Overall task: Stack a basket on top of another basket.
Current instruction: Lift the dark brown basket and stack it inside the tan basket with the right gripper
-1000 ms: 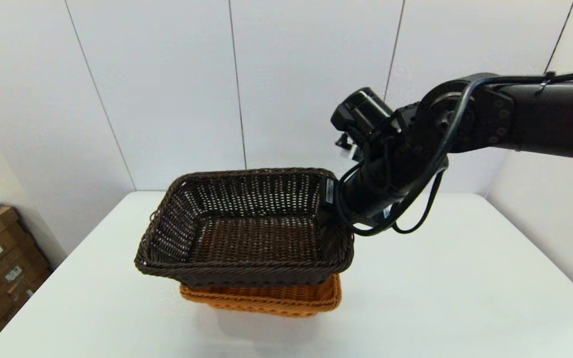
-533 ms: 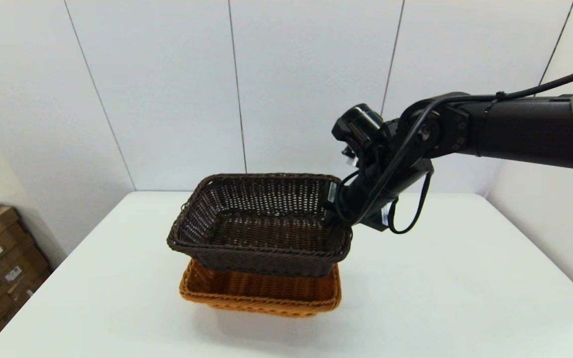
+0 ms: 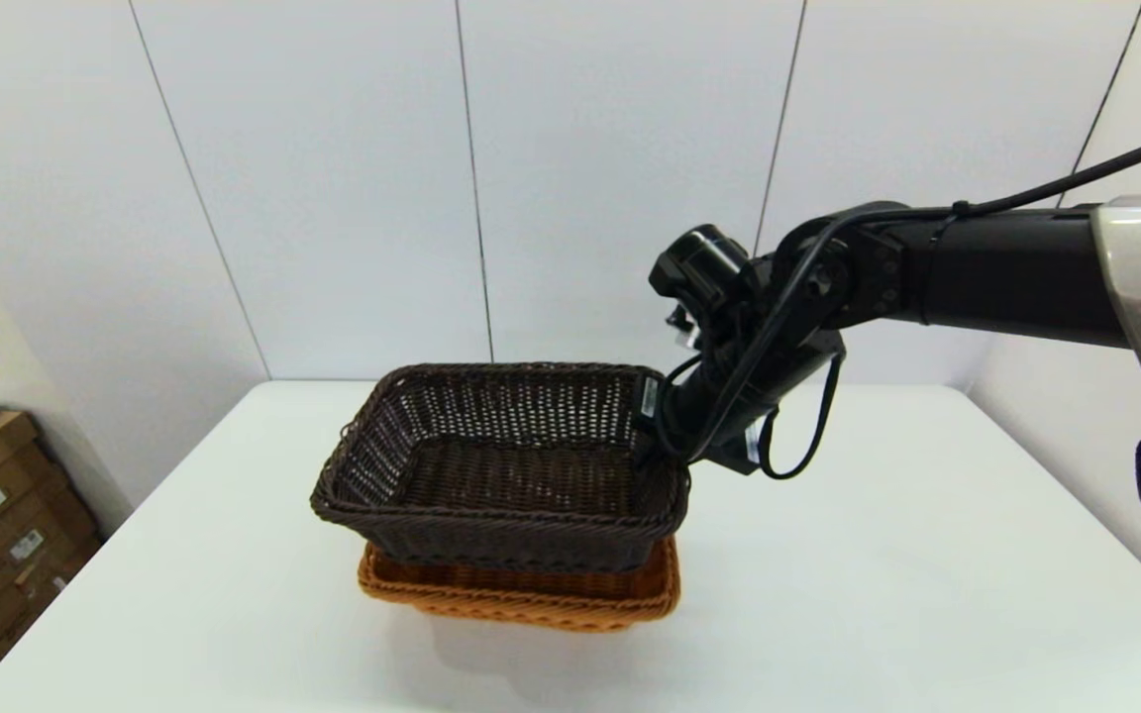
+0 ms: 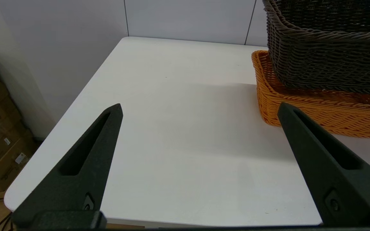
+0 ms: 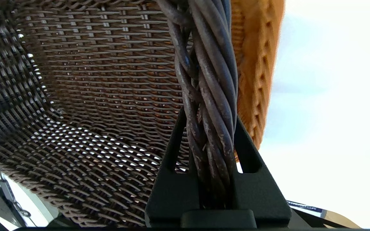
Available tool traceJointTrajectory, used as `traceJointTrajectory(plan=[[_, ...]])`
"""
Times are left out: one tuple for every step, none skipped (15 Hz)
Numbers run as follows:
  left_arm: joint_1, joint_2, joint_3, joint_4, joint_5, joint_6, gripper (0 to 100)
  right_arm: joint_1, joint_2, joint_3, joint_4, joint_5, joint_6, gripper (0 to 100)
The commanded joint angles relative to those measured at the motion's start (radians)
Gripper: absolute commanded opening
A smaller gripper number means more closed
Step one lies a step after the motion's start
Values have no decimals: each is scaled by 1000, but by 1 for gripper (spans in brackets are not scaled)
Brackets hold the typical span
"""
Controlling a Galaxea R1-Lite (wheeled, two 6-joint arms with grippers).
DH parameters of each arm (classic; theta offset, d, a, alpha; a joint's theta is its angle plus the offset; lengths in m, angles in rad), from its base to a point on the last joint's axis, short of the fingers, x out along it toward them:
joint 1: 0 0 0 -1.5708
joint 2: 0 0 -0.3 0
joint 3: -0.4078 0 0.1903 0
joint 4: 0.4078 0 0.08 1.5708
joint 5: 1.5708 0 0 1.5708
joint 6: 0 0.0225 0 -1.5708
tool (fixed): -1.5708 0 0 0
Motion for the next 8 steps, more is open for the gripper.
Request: traceJointTrajectory(plan=[[0,1,0,0,0,-1,100,5,19,1,3,5,1,0],[0,0,0,0,0,-1,100,5,27,-1,2,5,1,0],[0,0,0,0,0,-1,100,5,30,-1,2,5,-1,0],[0,0,0,0,0,-1,100,5,38,-1,2,4,-2,0],[0,0,0,0,0,-1,100,5,42,-1,-1,5,-2,0],[0,0,0,0,0,-1,100,5,44,2,-18,5,-2,0],[0,0,0,0,0,1,100,8,47,2,-26,4,-2,0],[0,0,0,0,0,-1,100,13,53,1,-29,2,-2,0]])
